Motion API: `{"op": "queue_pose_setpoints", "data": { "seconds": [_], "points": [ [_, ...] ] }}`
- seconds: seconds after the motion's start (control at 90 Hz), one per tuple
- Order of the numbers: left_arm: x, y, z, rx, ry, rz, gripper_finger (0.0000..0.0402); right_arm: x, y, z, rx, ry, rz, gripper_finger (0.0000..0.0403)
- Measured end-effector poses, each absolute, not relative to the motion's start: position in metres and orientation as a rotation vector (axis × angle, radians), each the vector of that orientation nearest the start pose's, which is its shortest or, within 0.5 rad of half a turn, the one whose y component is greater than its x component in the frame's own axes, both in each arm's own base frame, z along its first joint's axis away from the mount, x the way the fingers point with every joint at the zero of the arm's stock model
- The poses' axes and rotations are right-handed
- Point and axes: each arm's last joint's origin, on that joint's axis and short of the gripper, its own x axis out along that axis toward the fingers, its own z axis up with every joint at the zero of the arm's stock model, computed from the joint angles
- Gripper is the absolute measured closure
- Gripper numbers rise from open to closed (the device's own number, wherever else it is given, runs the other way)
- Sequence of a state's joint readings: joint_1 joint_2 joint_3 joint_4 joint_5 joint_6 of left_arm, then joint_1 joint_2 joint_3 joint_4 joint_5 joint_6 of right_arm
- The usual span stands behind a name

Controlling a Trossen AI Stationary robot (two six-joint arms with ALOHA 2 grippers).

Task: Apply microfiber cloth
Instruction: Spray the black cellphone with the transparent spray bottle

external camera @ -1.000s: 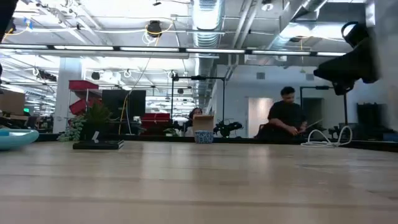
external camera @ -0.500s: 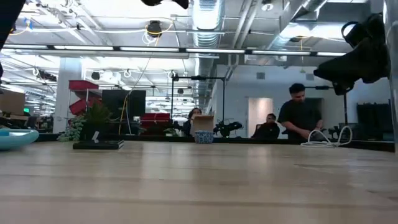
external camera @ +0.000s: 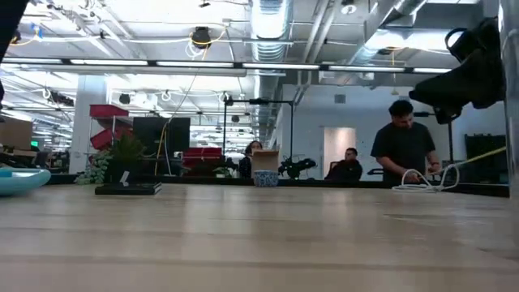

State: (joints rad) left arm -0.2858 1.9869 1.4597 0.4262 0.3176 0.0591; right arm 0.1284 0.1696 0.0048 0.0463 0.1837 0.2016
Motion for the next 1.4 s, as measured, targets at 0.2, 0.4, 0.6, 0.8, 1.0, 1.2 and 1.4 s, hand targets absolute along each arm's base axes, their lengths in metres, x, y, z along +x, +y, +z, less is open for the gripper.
{"op": "queue_pose_setpoints", "data": {
  "seconds": [0.2,0.4,0.6,0.8,1.0,1.2,1.4],
  "points": [
    [0.426,-0.128,0.273,0.140,0.279,-0.528,0.0182,0.107,0.008,0.156,0.183,0.112,-0.067,0.0321],
    [0.408,-0.116,0.267,0.186,0.373,-0.417,0.0182,0.107,0.008,0.156,0.183,0.112,-0.067,0.0321],
    [0.390,-0.102,0.223,0.094,0.392,-0.317,0.0182,0.107,0.008,0.156,0.183,0.112,-0.067,0.0321],
    [0.371,-0.087,0.192,-0.041,0.255,-0.253,0.0182,0.107,0.008,0.156,0.176,0.112,-0.066,0.0321],
    [0.358,-0.078,0.173,-0.114,0.249,-0.204,0.0183,0.107,0.007,0.157,0.041,0.105,-0.075,0.0321],
    [0.354,-0.077,0.166,-0.139,0.276,-0.196,0.0183,0.107,0.005,0.169,0.422,-0.036,-0.100,0.0321],
    [0.353,-0.080,0.166,-0.140,0.277,-0.201,0.0183,0.104,0.008,0.215,0.414,-0.130,0.000,0.0321]
  ]
}}
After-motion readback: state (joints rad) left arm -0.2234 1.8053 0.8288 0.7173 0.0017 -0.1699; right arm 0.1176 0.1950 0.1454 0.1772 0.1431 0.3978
